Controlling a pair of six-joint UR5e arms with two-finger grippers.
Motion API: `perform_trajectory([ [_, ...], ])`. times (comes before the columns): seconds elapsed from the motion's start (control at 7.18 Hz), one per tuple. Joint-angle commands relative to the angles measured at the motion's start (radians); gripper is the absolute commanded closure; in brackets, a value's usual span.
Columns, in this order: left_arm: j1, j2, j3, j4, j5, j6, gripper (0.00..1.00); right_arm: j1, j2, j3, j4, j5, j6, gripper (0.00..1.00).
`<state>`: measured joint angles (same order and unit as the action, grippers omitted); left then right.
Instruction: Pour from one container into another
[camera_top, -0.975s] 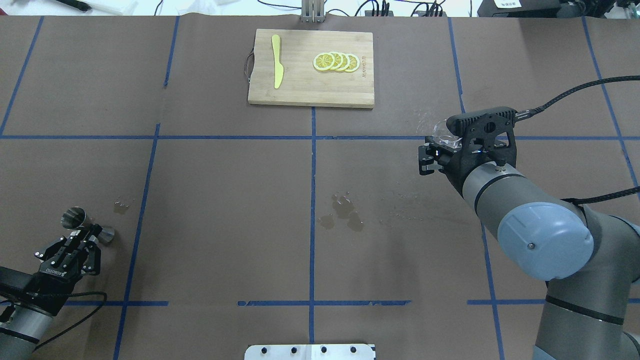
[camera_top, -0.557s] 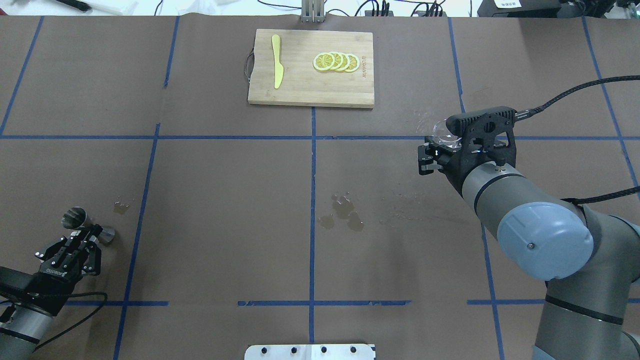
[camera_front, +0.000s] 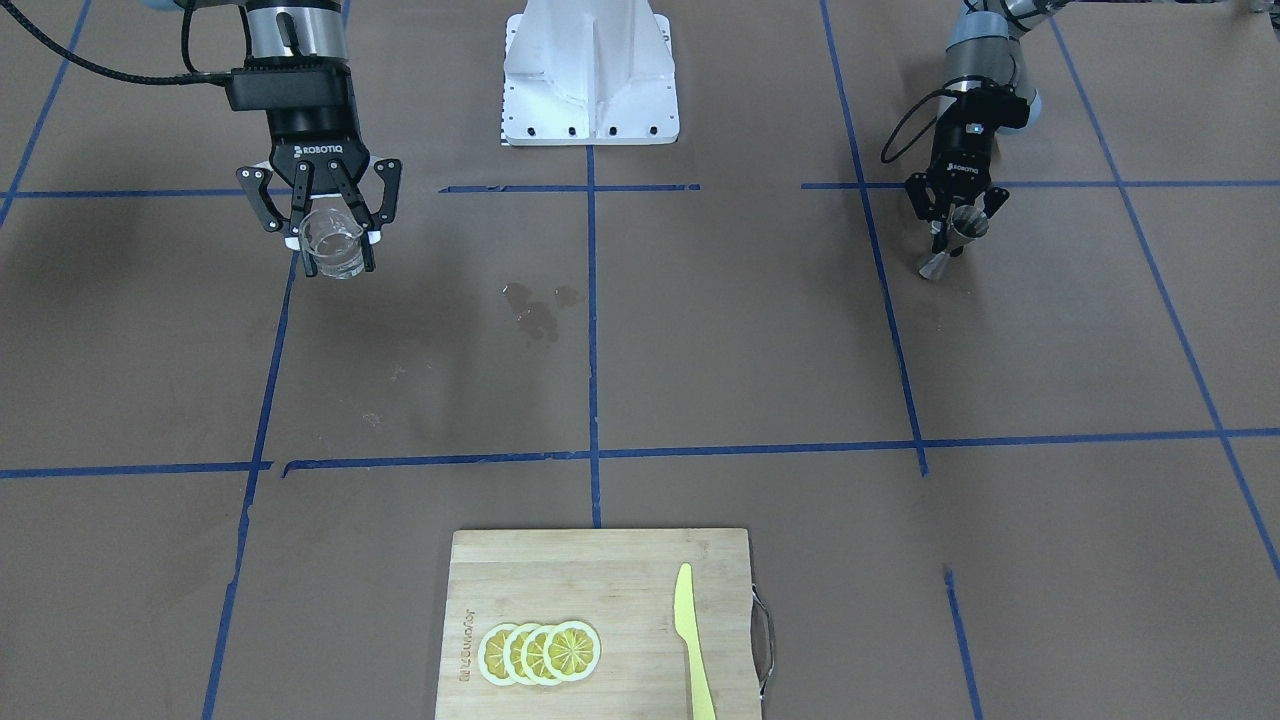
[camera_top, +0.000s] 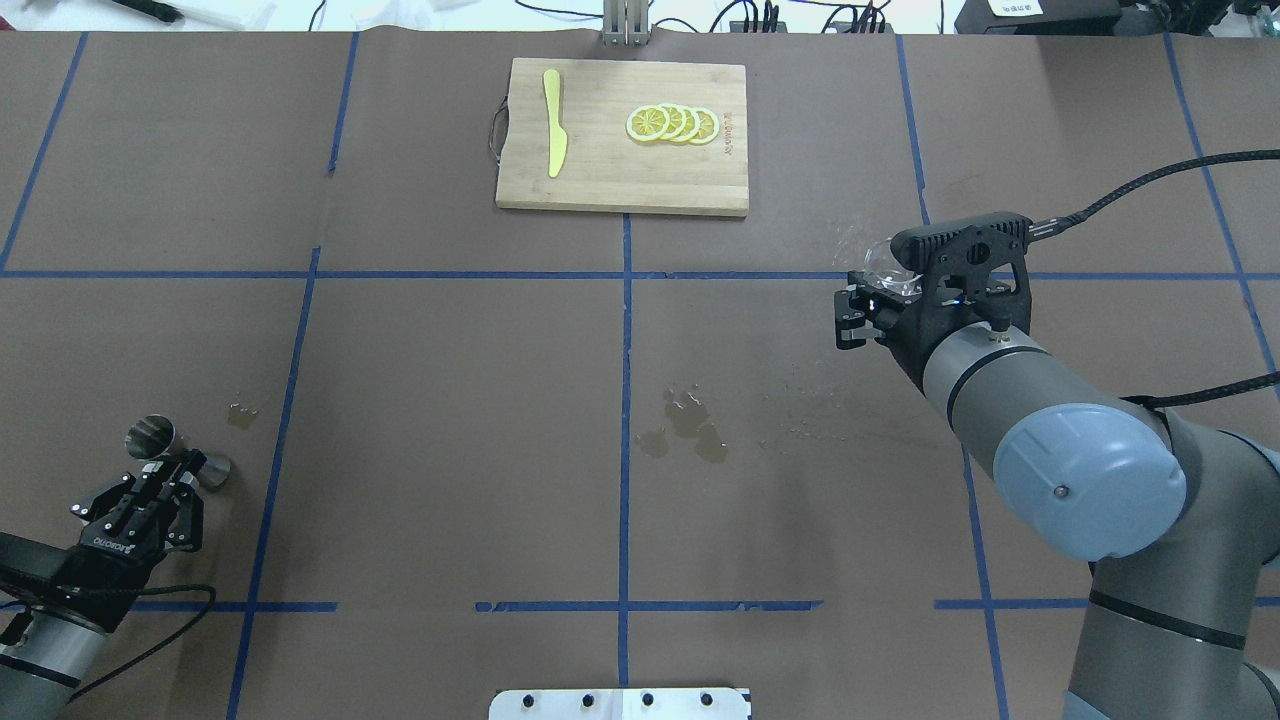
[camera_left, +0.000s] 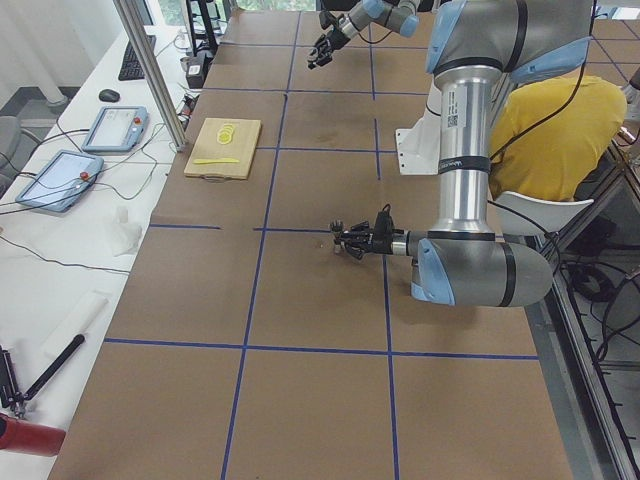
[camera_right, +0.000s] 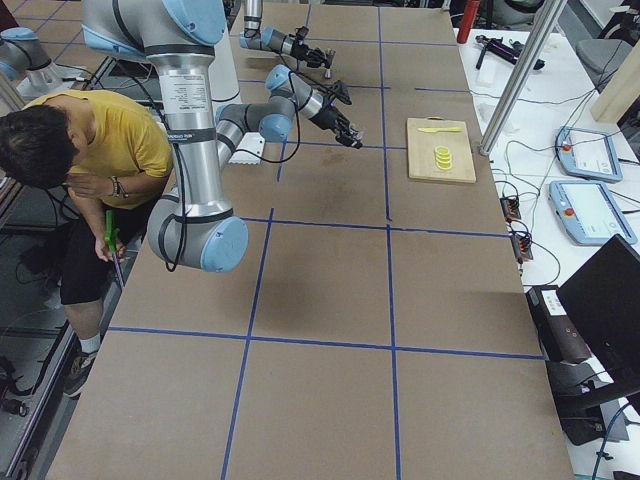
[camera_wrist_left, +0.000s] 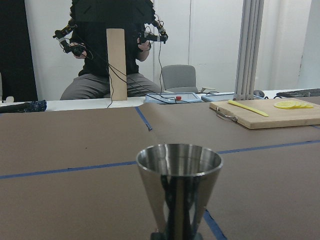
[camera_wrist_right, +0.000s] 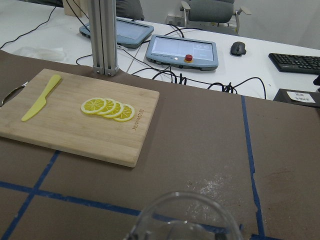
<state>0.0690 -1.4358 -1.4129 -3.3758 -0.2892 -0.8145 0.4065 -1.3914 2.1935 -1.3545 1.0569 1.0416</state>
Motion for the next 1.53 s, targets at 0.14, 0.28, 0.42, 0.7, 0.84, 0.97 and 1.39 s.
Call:
perform_trajectory([
  [0.14, 0.000, 0.000, 0.000, 0.003, -0.002, 0.000, 0.81, 0.000, 0.000, 0.003, 0.000, 0.000, 0.002, 0.87],
  [0.28, 0.000, 0.000, 0.000, 0.003, -0.004, 0.002, 0.79, 0.000, 0.000, 0.003, 0.000, 0.000, 0.000, 0.87],
  [0.42, 0.000, 0.000, 0.000, 0.003, -0.004, 0.002, 0.79, 0.002, 0.000, 0.012, 0.000, 0.000, 0.000, 0.87],
  [0.7, 0.000, 0.000, 0.000, 0.003, -0.004, 0.002, 0.60, 0.002, 0.000, 0.015, -0.002, 0.000, 0.002, 0.87],
  [0.84, 0.000, 0.000, 0.000, 0.003, -0.004, 0.002, 0.60, 0.002, 0.000, 0.021, -0.002, 0.000, 0.000, 0.87],
  [0.97, 0.000, 0.000, -0.001, 0.003, -0.004, 0.002, 0.60, 0.002, 0.000, 0.025, -0.002, 0.002, 0.000, 0.87],
  [1.39, -0.002, 0.008, -0.011, -0.010, 0.001, 0.002, 0.00, 0.002, 0.000, 0.031, -0.005, 0.002, 0.000, 0.87],
])
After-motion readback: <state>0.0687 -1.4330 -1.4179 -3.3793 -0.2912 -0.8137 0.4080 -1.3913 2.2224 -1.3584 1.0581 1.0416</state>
